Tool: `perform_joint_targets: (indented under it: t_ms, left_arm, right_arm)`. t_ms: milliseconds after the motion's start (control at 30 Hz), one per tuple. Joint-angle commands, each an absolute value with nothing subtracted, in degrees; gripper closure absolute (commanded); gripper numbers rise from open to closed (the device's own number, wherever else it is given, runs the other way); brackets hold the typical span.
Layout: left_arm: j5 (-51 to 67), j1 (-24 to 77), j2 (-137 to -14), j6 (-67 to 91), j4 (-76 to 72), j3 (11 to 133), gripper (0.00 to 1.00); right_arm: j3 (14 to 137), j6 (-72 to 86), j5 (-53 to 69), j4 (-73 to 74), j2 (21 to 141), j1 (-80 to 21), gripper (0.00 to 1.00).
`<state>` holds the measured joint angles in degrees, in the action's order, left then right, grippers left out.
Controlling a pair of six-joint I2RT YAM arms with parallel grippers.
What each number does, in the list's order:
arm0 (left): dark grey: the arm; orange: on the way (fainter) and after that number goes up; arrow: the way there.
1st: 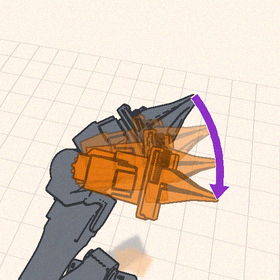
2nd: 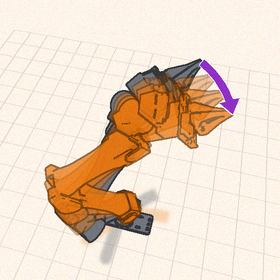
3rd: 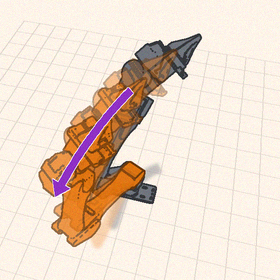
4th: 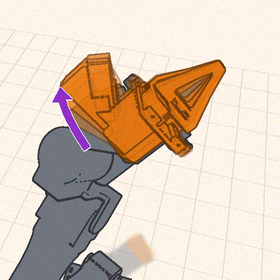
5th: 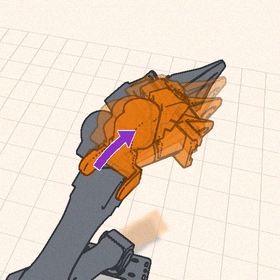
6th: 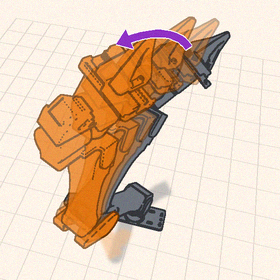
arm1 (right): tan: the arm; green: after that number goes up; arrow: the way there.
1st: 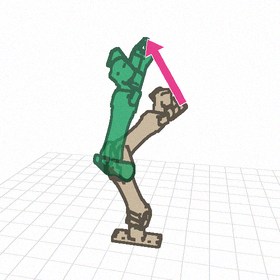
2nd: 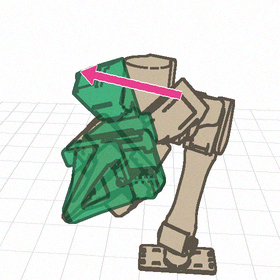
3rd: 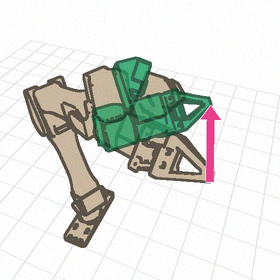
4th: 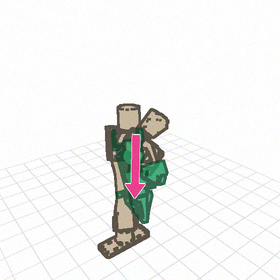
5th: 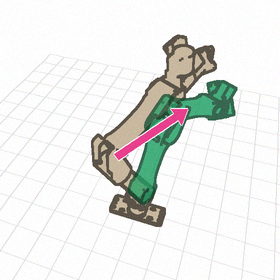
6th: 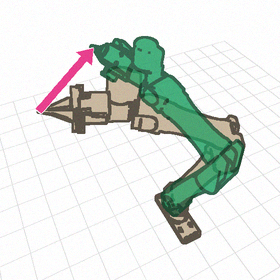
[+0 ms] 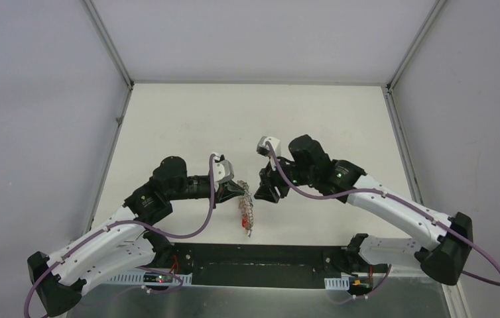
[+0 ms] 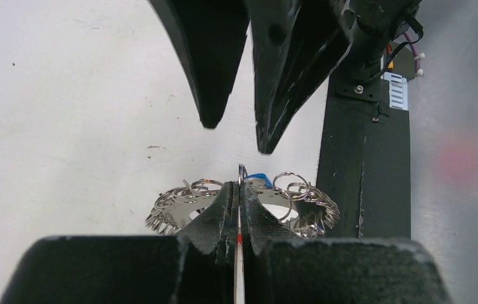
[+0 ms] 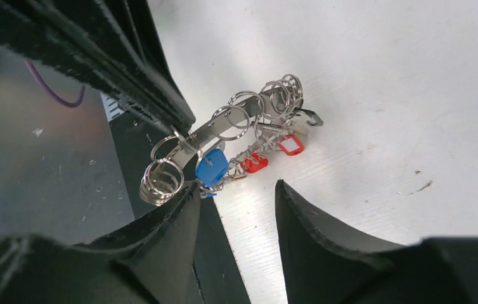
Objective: Put the keys on the keyring
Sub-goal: Insert the key onto the keyring, then adjust the key on the keyring.
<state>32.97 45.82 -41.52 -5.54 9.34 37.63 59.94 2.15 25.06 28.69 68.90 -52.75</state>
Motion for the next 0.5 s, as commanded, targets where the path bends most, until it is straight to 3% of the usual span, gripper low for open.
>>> perform_joint_targets:
  t_ms: [0,67,167,467]
  left_arm:
    - [33.65,46.45,-40.26,-5.08,3.48,38.14,1.0]
    - [33.83,46.46,-40.21,-5.1,3.14,38.12,1.0]
    - [34.57,46.46,-39.97,-4.85,1.6,37.82,1.0]
    - [38.28,46.41,-38.77,-3.47,-5.22,35.89,1.0]
  right_arm:
    - [56.84,1.49,20.1,18.57,60.05,-52.69,0.49]
    - [54.37,1.49,20.1,15.64,56.87,-52.65,0.49]
    - [49.98,-2.08,21.91,8.92,53.01,-52.6,0.38]
    - [37.83,-9.2,33.59,-13.43,49.09,-52.65,0.42]
